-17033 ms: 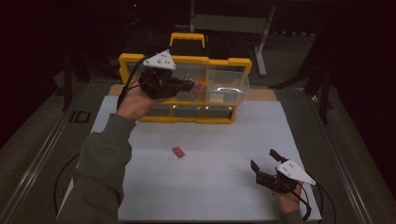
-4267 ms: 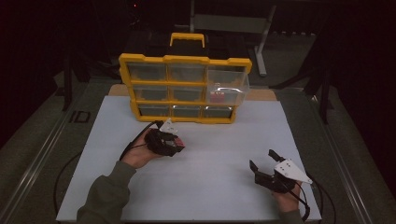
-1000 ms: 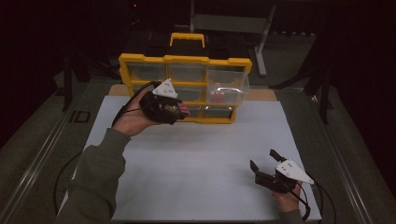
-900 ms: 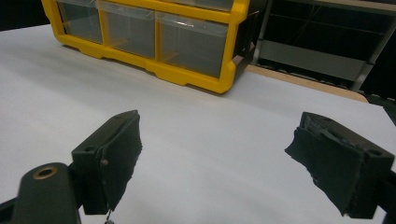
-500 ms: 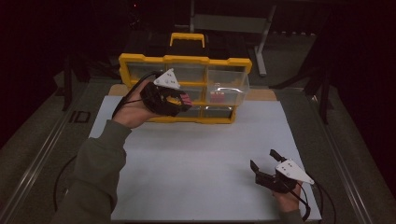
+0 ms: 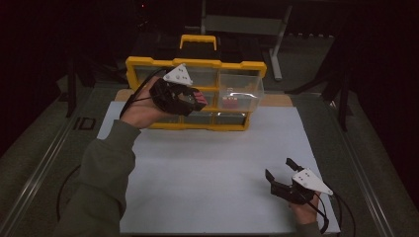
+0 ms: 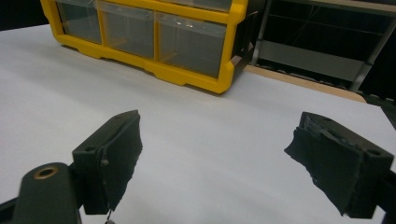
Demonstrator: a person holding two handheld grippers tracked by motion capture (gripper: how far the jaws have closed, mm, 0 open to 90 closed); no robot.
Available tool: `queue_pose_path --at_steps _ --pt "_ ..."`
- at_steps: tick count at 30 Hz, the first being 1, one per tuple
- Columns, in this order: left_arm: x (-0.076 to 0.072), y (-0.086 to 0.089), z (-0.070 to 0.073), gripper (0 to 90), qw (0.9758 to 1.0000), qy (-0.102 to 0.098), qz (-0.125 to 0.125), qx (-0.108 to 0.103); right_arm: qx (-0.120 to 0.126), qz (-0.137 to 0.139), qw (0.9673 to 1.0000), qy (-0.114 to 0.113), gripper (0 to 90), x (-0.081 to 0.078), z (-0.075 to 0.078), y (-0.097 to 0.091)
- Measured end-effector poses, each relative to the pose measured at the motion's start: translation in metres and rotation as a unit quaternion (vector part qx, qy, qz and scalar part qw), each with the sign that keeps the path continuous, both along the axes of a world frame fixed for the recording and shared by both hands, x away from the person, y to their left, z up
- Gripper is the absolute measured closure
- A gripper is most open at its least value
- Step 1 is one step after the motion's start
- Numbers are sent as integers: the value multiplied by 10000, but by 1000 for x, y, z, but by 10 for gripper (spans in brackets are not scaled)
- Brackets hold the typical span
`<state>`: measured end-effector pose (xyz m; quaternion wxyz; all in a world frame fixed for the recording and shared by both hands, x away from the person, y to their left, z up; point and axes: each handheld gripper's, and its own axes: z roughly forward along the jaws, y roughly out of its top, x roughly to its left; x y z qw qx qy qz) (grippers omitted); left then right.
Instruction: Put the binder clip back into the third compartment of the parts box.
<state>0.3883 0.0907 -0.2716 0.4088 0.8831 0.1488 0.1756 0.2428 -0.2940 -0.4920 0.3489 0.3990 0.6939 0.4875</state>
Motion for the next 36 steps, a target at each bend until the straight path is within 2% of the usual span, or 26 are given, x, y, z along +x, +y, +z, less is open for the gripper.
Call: queue_pose_path --at_steps 15,29,36 --pt "6 -2 14 496 9999 -65 -75 -71 -1 7 10000 3 148 0 0 0" --pt "10 -4 22 496 9997 -17 -183 -142 3 -4 10000 2 149 0 0 -1" --pt "12 -1 27 496 9994 2 -198 -278 3 -16 10000 18 149 1 0 -1"
